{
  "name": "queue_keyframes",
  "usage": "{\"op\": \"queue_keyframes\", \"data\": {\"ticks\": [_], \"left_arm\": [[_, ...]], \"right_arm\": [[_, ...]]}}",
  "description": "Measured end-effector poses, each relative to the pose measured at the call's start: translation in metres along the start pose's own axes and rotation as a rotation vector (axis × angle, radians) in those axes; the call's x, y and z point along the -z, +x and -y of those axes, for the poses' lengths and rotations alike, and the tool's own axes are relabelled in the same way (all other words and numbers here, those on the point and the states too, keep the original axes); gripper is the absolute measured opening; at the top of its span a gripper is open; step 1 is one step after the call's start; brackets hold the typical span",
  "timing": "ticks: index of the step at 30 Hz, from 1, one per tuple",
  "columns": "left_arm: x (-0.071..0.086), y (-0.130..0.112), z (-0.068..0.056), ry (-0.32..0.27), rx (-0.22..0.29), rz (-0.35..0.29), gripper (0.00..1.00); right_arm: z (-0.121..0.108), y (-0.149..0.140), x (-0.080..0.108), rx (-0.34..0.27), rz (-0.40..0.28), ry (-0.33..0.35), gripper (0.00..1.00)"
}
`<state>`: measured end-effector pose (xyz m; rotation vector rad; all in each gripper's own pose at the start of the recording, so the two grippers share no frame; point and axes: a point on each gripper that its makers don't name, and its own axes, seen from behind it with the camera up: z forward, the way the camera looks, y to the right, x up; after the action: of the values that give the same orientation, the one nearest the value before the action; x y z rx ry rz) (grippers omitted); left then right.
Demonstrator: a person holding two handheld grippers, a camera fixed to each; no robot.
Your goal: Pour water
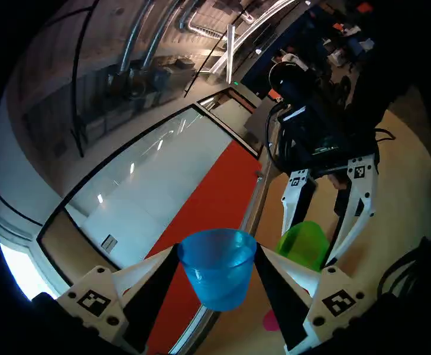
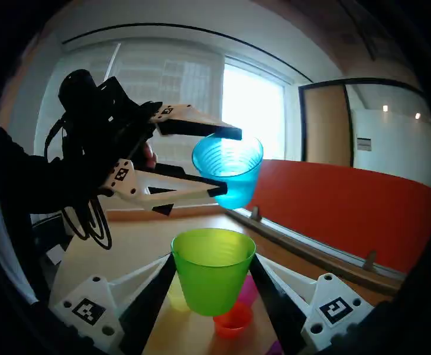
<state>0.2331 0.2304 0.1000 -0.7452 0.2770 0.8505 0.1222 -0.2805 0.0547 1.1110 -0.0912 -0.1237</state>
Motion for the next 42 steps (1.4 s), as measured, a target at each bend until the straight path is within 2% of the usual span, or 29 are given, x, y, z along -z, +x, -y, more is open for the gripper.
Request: {"op": "queue_keyframes", "data": {"ticks": [27, 42], "left_arm": [[-0.0031, 0.0024, -0.0049, -0.003, -0.116, 0.008, 0.89], [-0.0044, 0.0058, -0.004, -0.004, -0.157, 0.008, 0.89]], "right_arm": [[-0.0001, -0.0005, -0.0006, 0.003, -0.004, -0.001, 0.9], [0.0016, -0.0002, -0.0008, 0.004, -0.002, -0.001, 0.9]]}}
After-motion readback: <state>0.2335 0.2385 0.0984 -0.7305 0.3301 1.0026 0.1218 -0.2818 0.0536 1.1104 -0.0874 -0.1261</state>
